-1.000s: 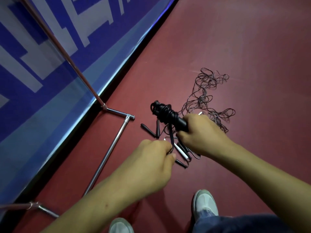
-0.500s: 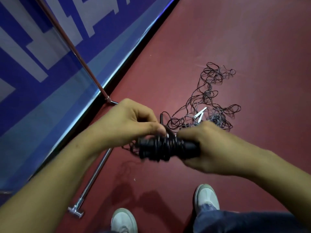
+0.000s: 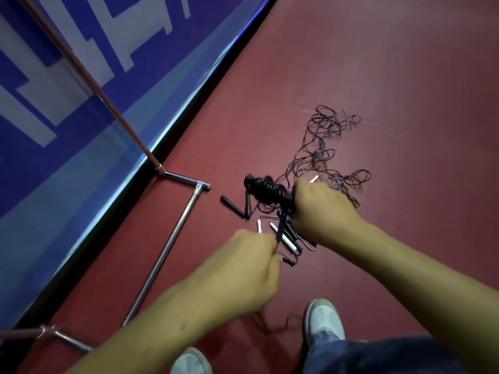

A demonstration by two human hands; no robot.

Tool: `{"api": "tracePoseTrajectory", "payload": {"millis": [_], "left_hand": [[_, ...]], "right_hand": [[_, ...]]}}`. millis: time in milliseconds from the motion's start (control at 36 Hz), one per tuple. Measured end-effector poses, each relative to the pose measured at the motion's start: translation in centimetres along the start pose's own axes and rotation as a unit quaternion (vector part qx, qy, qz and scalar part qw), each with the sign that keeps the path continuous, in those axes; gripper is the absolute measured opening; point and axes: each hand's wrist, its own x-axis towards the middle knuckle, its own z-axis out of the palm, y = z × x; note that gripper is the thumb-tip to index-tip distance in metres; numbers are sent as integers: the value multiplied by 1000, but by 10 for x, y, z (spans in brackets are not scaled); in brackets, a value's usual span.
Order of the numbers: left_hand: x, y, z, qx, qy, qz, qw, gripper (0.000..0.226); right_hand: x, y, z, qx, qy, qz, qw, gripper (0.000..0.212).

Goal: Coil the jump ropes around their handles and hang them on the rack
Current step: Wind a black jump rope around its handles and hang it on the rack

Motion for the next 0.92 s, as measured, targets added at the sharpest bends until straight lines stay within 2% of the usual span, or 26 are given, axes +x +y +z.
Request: {"api": "tracePoseTrajectory", "payload": {"millis": [56, 167, 222, 278, 389, 444, 500, 556, 639, 722, 806, 917], "left_hand": [[-4, 8, -16, 95, 51, 22, 994, 27], [-5, 7, -48, 156, 75, 93, 981, 25], [2, -6, -58, 125, 98, 149, 976, 29], [11, -22, -63, 67, 122, 169, 976, 25], [24, -44, -61, -92, 130, 112, 981, 5], [29, -56, -56, -181, 118, 59, 975, 13], [33, -71, -47, -253, 70, 19, 965, 16], [35, -84, -33, -292, 36, 10, 956, 20], [32, -79, -13, -342, 32, -14, 939, 30], [23, -56, -1, -380, 4, -24, 925, 49], [20, -44, 5, -357, -6, -55, 932, 47], [14, -32, 6, -193, -23, -81, 978, 34]], "right_hand": [[-4, -3, 6, -64, -14, -23, 998, 19], [-20, -11, 8, -132, -60, -110, 983, 18], [-31, -19, 9, -139, -74, -169, 973, 16], [-40, -24, 10, -118, -70, -220, 966, 25], [-49, -25, -1, -7, -54, -266, 963, 29], [-53, -27, -11, 52, -55, -261, 962, 26], [-53, -30, -20, 111, -46, -232, 965, 24], [-50, -32, -26, 165, -19, -189, 968, 28], [-40, -32, -31, 234, 8, -148, 961, 20], [-26, -24, -31, 271, 26, -99, 957, 33], [-12, -12, -22, 189, 25, -96, 977, 31], [1, -5, -5, 59, 18, -78, 995, 15]]}}
